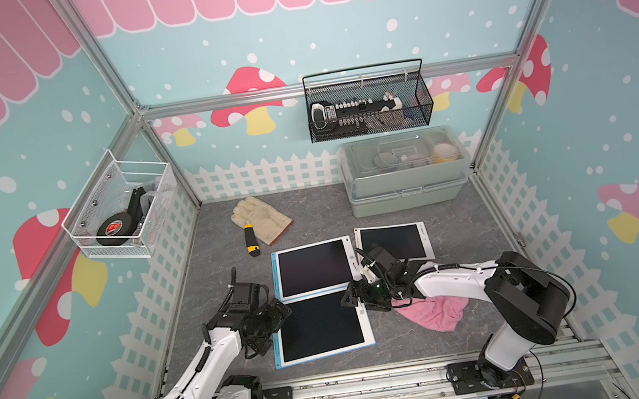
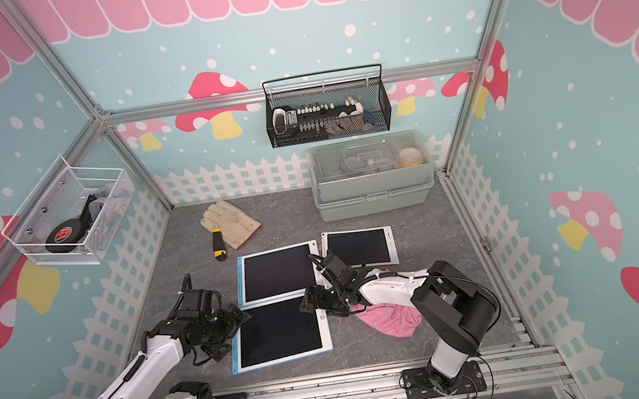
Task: Wipe the drawing tablet
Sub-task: Adjust the drawing tablet at the center of the board, then pick up the cleaning item at the center of the board.
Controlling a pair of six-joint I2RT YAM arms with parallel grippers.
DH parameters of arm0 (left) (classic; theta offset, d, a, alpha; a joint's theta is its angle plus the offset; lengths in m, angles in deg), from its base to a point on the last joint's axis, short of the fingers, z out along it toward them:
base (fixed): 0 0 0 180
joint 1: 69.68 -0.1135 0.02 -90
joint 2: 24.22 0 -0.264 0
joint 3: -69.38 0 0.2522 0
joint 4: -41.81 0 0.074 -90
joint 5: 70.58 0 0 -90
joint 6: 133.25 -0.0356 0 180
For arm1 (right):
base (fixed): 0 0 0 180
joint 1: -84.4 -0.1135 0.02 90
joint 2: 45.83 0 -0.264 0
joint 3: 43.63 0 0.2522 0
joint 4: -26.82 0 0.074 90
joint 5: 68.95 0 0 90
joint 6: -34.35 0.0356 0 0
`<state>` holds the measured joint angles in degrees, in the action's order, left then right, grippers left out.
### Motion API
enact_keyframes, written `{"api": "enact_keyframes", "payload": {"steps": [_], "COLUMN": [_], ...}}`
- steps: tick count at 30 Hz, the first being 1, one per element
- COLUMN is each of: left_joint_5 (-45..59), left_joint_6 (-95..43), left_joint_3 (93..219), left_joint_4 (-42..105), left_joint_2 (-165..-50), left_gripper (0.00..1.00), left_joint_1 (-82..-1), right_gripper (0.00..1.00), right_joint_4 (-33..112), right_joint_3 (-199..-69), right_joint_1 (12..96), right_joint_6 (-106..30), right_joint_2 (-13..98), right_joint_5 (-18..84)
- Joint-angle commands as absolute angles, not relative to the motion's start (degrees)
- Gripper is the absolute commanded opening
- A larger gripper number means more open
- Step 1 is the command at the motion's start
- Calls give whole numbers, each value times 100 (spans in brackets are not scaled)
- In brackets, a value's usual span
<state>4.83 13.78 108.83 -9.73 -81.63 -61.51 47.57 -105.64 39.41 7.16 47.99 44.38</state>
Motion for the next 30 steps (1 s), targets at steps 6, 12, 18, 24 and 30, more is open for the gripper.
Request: {"api": "enact_keyframes", "payload": {"steps": [6, 12, 18, 24, 30], "left_joint_5": [230, 375, 570, 612, 641], "left_joint_6": [2136, 2154, 2062, 1745, 1805], "left_joint_3": [10528, 10722, 11124, 11421, 11403], "left_joint_4": [90, -34, -607, -1253, -1299], "left_joint_2": [-8446, -8708, -8228, -7979, -7836], "left_gripper": [99, 99, 99, 99, 99], "left_joint_1": [-5419, -5215, -5123, -5001, -4779], "right_gripper": [90, 88, 85, 82, 87], "right_joint_4": [5455, 6056, 7896, 9103, 8797], "right_joint_3": [-10892, -11156, -11477, -10661, -9905], "right_joint_1": [4105, 4313, 4352, 4698, 5100], "right_joint_6": [419, 118, -170, 717, 825], "right_joint_2": [4893, 4857, 3432, 2477, 2231], "right_joint_5": [4232, 3973, 1523, 128, 109]}}
